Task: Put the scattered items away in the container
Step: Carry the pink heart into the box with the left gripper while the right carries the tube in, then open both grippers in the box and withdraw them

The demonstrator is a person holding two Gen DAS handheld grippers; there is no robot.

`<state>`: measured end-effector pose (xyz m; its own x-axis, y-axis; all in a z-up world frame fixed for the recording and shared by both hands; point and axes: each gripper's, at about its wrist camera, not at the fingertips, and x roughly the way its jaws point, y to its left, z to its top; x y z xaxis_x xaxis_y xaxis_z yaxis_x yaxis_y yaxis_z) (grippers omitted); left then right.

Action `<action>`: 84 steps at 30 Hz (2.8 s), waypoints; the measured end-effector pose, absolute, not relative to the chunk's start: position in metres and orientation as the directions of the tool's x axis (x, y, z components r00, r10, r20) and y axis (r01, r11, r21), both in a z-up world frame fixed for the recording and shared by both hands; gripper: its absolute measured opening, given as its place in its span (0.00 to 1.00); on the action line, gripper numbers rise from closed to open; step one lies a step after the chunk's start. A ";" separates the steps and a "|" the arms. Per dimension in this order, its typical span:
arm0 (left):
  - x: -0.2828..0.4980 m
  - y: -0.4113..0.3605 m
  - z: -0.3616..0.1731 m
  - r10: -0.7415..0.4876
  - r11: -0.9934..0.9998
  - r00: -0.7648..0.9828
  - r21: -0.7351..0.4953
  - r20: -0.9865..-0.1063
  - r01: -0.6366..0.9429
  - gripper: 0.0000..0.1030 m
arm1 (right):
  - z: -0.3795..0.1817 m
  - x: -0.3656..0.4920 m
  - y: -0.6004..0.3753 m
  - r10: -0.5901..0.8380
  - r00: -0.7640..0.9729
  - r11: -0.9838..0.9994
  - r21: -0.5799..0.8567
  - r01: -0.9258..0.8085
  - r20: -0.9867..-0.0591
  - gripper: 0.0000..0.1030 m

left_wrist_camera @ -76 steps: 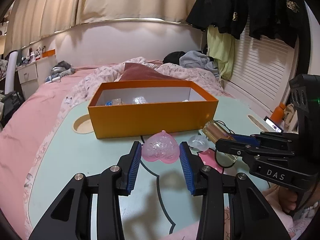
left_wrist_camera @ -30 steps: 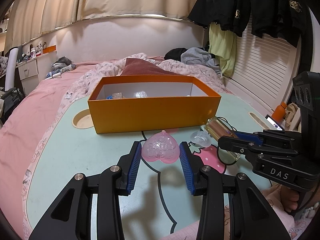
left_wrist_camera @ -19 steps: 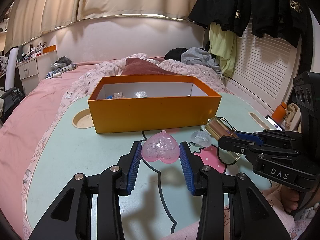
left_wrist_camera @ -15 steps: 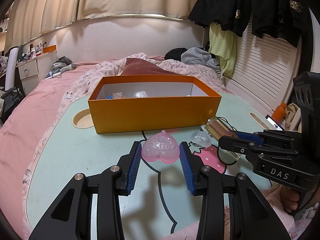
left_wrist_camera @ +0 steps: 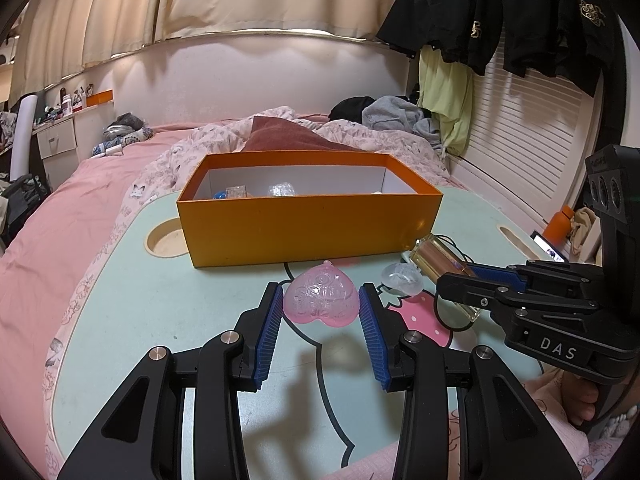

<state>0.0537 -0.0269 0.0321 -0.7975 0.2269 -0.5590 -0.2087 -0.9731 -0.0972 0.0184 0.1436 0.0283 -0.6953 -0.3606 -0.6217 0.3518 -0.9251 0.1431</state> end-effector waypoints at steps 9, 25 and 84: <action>0.049 -0.027 0.036 0.232 -0.972 -0.792 -0.095 -0.564 -0.216 0.39 | 0.030 0.015 0.146 -0.358 -0.694 -0.926 0.141 0.350 -0.625 0.16; -0.035 -0.034 0.122 0.231 -0.970 -0.819 -0.063 -0.525 -0.233 0.39 | 0.108 -0.044 0.150 -0.396 -0.726 -0.916 0.188 0.355 -0.562 0.16; 0.001 -0.012 0.000 0.178 -0.984 -0.635 -0.127 -0.752 -0.126 0.78 | 0.021 0.000 0.178 -0.128 -0.699 -0.992 0.090 0.091 -0.703 0.39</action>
<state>0.0013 -0.0118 0.0004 -0.6347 0.1781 -0.7520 -0.1261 -0.9839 -0.1266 -0.0005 0.1776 0.0210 -0.6991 -0.1280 -0.7034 0.0914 -0.9918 0.0896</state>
